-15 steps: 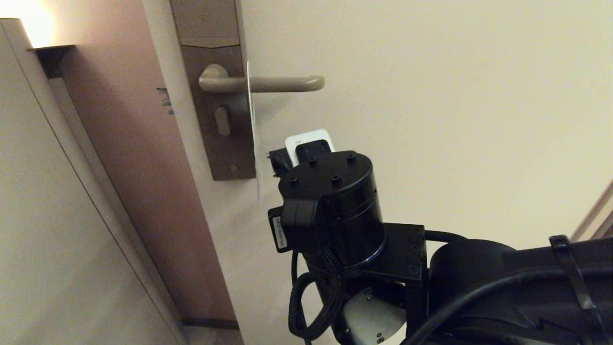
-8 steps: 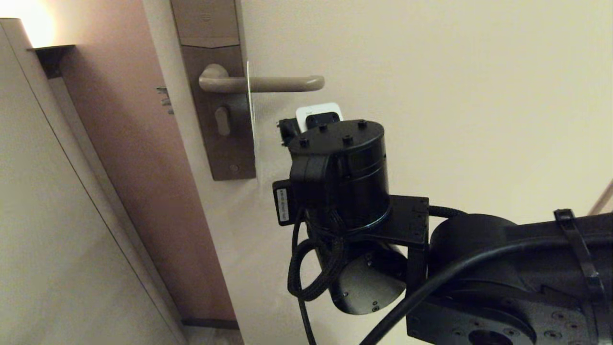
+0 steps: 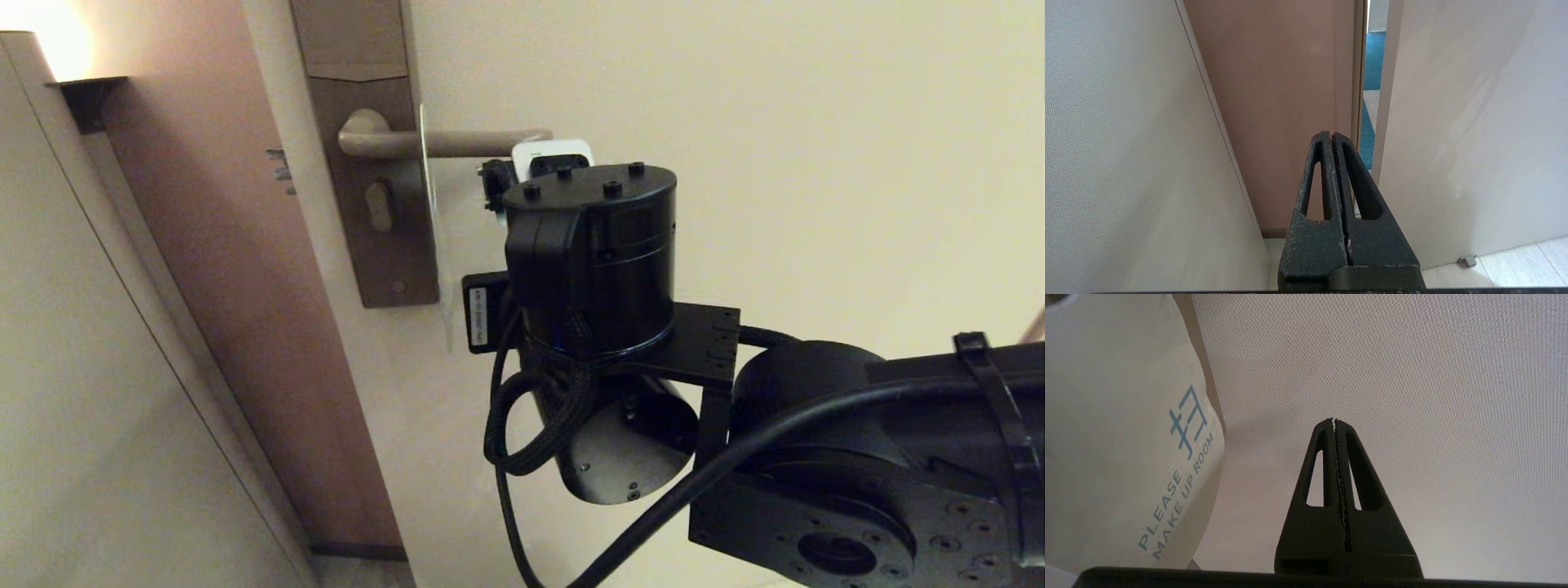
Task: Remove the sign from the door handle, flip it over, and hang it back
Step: Hang the sign back with the other side facing out
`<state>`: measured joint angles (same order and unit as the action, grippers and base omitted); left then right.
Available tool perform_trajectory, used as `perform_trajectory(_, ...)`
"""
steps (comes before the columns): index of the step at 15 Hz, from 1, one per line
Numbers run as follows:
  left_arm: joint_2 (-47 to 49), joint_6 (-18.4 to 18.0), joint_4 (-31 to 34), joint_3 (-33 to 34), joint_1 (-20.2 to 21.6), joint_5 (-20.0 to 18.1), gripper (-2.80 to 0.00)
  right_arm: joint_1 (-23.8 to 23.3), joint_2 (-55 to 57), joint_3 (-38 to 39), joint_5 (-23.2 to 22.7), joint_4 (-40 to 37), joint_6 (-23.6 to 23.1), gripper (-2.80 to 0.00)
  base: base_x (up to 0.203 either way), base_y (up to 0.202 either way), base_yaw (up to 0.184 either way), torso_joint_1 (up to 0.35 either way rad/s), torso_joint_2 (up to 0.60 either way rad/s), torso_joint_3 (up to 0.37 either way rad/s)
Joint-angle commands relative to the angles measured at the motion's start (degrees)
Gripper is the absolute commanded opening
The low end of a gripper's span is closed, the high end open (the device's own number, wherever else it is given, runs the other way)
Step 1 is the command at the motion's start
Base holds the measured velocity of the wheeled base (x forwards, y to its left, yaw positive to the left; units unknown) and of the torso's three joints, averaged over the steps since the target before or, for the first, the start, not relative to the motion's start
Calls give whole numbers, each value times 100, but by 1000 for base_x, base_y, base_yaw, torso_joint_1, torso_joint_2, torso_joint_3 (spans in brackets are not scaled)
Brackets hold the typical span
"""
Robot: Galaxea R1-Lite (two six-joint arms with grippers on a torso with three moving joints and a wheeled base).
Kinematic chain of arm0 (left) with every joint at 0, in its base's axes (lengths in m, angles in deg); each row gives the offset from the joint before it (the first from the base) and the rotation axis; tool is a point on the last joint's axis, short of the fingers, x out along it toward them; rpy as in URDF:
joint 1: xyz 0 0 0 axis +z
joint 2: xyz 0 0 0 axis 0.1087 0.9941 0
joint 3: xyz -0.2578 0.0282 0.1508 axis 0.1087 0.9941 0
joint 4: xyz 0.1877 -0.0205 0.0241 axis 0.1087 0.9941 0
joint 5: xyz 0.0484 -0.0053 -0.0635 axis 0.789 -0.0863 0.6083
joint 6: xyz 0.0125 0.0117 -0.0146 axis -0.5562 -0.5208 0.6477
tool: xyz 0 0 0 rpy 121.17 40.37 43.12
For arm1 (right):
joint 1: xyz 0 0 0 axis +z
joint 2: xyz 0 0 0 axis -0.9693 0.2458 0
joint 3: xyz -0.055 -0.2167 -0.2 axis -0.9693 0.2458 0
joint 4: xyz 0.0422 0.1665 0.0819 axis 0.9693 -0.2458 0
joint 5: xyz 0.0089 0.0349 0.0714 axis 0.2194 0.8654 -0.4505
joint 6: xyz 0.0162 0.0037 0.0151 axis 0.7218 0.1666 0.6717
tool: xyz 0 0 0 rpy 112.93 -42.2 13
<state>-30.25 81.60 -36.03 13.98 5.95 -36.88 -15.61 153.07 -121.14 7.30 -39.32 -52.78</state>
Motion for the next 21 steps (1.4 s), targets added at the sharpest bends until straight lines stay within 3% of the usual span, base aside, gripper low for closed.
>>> perform_trajectory(1, 7, -1, 2, 2, 3, -2, -280, 4, 3, -12, 27, 19, 4, -280, 0, 0, 0, 0, 0, 0)
perform_trajectory(21, 7, -1, 2, -3, 3, -2, -280, 482, 331, -864, -148, 46, -92, -280, 0, 0, 0, 0, 0, 0)
